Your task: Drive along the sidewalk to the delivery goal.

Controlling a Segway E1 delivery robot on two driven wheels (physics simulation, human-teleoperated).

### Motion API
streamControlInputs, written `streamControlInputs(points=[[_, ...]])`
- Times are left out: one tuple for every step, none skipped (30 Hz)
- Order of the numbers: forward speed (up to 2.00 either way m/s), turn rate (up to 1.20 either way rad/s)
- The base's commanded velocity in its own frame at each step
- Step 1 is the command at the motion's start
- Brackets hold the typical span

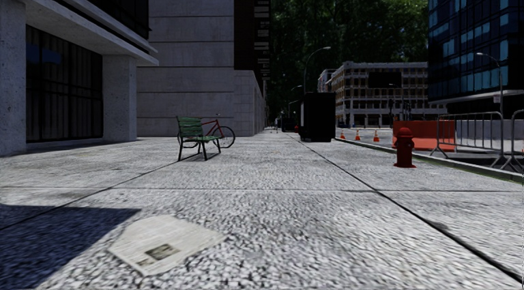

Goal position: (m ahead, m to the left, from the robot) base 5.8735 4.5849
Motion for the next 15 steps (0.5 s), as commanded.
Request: streamControlInputs(points=[[1.29, 0.38], [1.30, 0.36], [1.30, 0.36], [1.30, 0.36], [1.32, 0.34], [1.39, 0.00], [1.39, 0.00], [1.45, 0.00], [1.47, 0.00], [1.49, 0.00], [1.49, 0.00], [1.50, 0.22], [1.50, 0.42], [1.50, 0.49], [1.50, 0.49]])
